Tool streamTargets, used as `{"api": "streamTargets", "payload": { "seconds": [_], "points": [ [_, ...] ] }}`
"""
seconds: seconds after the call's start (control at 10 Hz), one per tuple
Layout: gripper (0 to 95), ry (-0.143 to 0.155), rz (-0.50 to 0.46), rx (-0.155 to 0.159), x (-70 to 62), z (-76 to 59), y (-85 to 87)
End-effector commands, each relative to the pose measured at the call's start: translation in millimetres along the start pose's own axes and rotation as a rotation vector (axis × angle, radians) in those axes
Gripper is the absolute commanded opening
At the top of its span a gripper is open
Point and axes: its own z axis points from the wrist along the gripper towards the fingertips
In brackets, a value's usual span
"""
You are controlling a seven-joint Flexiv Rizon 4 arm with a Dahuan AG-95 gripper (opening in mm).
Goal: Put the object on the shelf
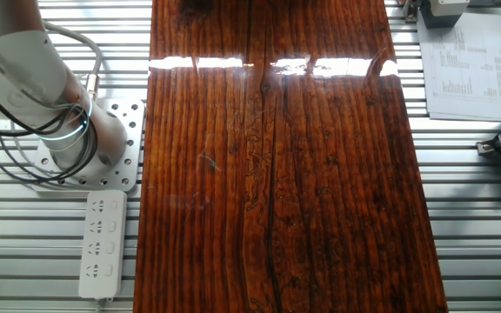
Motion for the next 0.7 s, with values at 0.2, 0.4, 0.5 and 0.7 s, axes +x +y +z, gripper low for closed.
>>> {"api": "streamTargets", "payload": {
  "seconds": [0.2,0.4,0.5,0.7],
  "points": [
    [19.0,-0.008,-0.009,-0.001,0.1,0.0,0.1],
    [19.0,-0.018,-0.015,0.001,0.1,0.0,0.1],
    [19.0,-0.019,-0.015,0.001,0.1,0.0,0.1],
    [19.0,-0.019,-0.015,0.001,0.1,0.0,0.1]
  ]
}}
